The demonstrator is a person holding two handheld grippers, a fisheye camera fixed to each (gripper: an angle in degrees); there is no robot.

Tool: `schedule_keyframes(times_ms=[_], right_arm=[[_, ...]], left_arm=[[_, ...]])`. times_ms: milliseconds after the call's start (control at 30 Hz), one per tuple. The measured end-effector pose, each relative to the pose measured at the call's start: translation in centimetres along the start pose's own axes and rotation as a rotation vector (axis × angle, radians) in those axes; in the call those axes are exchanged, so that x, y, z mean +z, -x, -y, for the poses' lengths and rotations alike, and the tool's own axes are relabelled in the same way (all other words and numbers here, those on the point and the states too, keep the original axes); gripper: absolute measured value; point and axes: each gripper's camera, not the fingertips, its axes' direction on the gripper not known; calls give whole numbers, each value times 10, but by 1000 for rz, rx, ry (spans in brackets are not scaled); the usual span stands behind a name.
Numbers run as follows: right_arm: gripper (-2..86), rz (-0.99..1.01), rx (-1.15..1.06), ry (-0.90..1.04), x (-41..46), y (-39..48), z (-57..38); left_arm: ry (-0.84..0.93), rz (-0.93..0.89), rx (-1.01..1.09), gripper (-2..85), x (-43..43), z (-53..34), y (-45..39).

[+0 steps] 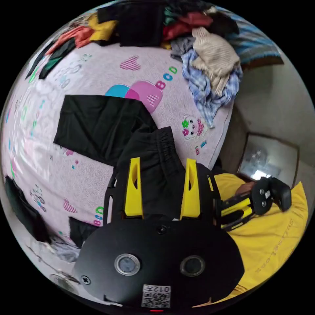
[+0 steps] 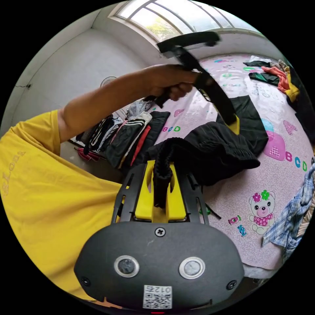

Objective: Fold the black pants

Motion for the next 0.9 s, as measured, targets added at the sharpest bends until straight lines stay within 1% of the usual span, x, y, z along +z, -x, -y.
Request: schedule_keyframes(times_ms=[67,100,167,200,267,300,367,433,467,500,533,567,600,667,700,733,767,800,833,867,900], right_arm=[[18,8,-17,-1,6,3,-6],[19,11,-25,-1,9,5,-10],[20,18,-28,-8,13,5,-16],[20,27,-33,-12,16,6,-19],[21,32,-43,-20,19,8,-25],[22,40,-48,-26,21,10,-29],[23,50,-61,-32,24,13,-35],[25,31,-71,-16,30,16,-40],[27,23,-81,-4,34,18,-44],[29,31,-87,1,38,19,-49],[30,37,-90,3,40,20,-52],[31,41,-101,12,44,24,-57],[33,35,-121,21,49,29,-62],[37,6,-156,36,56,41,-70],[39,-24,-181,39,61,49,-76],[40,-41,-190,38,62,53,-78],[41,-72,-211,26,65,62,-83],[42,-82,-230,7,65,70,-86],[42,-78,-237,-6,65,73,-87],[43,-59,-252,-32,65,81,-89],[44,-38,-268,-52,67,90,-90]], left_arm=[[146,114,102,179,27,45,-32],[178,144,131,181,34,54,-40],[281,294,242,182,64,79,-75],[308,342,267,182,73,83,-83],[407,518,343,176,107,91,-103],[433,576,363,172,116,91,-105],[535,844,424,149,146,85,-104],[552,906,426,125,153,77,-93],[520,907,395,108,146,71,-82],[499,894,368,98,140,68,-75],[440,825,296,80,122,62,-57],[345,712,198,64,94,54,-33],[290,659,137,58,79,47,-18],[64,350,-76,40,14,6,50],[-2,264,-131,36,-1,-9,68],[-144,93,-207,30,-27,-43,103],[-290,-65,-221,25,-47,-80,131],[-359,-130,-219,23,-54,-99,142],[-472,-226,-209,20,-64,-135,161],[-552,-283,-205,17,-70,-168,176],[-583,-297,-208,17,-71,-183,183]])
